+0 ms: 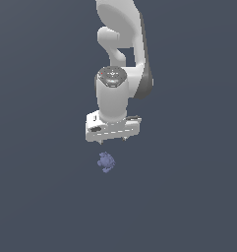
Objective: Pick up the object and move it to a goal position.
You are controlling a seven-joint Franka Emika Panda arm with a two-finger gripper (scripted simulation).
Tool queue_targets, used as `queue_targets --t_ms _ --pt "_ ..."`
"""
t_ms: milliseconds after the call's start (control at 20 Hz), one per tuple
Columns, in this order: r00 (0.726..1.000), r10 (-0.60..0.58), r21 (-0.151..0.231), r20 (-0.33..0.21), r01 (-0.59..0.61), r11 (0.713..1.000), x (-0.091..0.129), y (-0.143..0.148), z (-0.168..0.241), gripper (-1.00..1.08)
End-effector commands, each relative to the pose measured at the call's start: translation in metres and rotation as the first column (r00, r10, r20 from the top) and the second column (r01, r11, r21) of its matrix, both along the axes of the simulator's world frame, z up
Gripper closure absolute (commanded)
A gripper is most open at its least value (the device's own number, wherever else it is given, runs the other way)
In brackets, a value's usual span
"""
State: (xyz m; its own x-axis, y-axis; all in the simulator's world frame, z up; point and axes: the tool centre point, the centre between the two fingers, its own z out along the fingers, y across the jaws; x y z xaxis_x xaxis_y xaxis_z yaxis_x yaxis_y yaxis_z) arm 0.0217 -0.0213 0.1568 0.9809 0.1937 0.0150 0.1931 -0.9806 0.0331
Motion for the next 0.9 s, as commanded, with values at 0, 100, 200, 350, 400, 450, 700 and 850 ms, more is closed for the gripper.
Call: queue_targets --t_ms 0,100,200,350,400,450,700,850 --pt "0.998 0.057 0.0 -0.005 -0.057 0.998 0.004 -0.003 -0.006 -0.92" --pt "0.994 0.107 0.001 -0.008 -0.107 0.994 0.008 -0.006 -0.012 -0.92" --pt "0.988 0.156 0.003 -0.012 -0.156 0.988 0.012 -0.008 -0.018 -0.92" --pt "0.973 0.229 0.006 -0.016 -0.229 0.973 0.017 -0.012 -0.027 -0.92" --pt "0.967 0.253 0.008 -0.017 -0.253 0.967 0.018 -0.014 -0.03 -0.92" --pt "0.961 0.277 0.009 -0.018 -0.277 0.961 0.02 -0.015 -0.033 -0.92" --pt "0.925 0.38 0.017 -0.022 -0.38 0.925 0.027 -0.021 -0.046 -0.92" --pt "0.904 0.426 0.021 -0.022 -0.426 0.905 0.03 -0.024 -0.052 -0.92"
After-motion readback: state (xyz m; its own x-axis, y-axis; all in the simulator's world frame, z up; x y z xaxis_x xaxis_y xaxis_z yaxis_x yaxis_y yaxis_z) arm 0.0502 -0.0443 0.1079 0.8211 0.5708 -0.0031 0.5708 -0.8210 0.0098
